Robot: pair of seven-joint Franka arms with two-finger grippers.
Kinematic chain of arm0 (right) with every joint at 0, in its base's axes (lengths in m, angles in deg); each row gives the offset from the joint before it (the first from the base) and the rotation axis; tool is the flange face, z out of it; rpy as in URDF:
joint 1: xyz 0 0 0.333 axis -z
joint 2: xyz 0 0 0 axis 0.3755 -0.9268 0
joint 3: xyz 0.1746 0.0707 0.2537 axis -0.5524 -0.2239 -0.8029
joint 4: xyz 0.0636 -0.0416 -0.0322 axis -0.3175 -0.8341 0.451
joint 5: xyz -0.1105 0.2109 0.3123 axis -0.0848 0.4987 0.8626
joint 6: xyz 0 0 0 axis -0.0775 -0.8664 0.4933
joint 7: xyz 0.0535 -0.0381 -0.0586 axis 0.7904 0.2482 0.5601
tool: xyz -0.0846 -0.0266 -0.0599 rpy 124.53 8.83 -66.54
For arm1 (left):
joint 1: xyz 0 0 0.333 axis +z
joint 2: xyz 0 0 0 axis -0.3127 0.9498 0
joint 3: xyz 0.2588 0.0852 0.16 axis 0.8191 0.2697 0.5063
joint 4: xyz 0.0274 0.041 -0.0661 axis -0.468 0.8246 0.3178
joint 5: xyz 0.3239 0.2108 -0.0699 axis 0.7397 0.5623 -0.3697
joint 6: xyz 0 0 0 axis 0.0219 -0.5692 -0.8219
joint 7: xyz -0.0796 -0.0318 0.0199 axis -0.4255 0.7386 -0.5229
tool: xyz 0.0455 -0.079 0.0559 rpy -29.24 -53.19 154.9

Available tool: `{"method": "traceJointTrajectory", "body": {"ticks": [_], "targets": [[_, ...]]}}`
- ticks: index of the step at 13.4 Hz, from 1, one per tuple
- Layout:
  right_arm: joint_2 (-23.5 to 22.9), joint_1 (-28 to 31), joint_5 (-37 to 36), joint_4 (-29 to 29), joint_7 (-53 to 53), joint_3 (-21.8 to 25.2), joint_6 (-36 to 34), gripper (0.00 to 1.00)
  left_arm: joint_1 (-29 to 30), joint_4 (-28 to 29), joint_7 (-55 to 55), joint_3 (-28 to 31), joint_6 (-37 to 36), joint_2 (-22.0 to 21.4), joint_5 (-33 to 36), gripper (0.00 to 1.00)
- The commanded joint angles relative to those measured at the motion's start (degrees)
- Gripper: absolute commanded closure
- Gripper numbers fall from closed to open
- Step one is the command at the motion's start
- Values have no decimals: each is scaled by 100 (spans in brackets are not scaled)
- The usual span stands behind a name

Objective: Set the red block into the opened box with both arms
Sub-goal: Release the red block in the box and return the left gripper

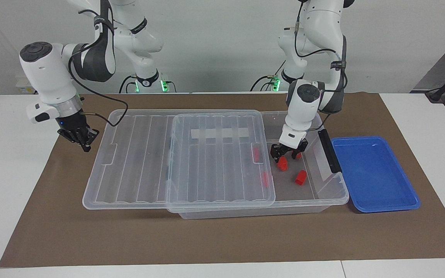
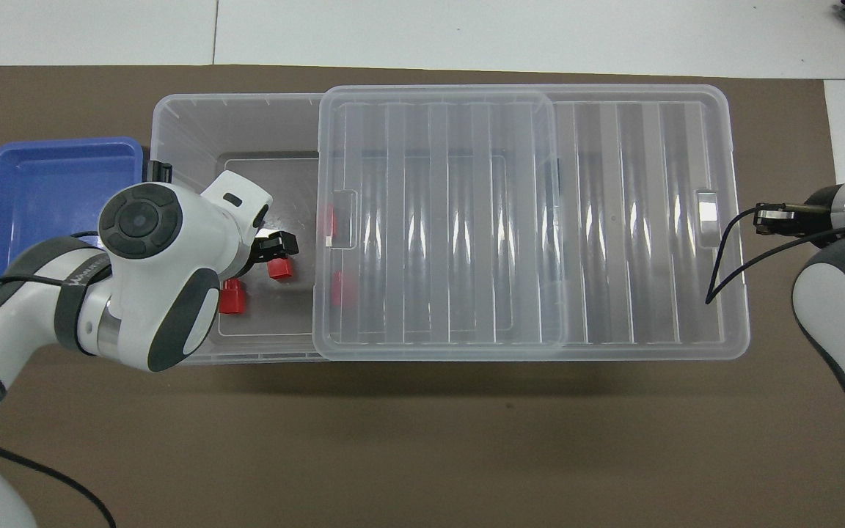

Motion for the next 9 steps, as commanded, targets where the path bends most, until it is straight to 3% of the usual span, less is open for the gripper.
{"method": "traceJointTrajectory", "body": {"ticks": [1, 3, 5, 9], "targets": [[115, 46, 43, -150, 98, -24, 60, 100, 71, -531, -120, 57, -1119, -343, 139, 0], [115, -6, 43, -150, 90, -24, 60, 100, 290, -1032, -637, 75, -2051, -562, 139, 0], [115, -85, 43, -141, 72, -41, 51, 100, 773, -1131, -1435, 66, -2563, -1044, 130, 0], [124, -340, 43, -150, 46, -59, -80, 100, 1889, -1139, -3458, 66, -2759, -1381, 130, 0]]}}
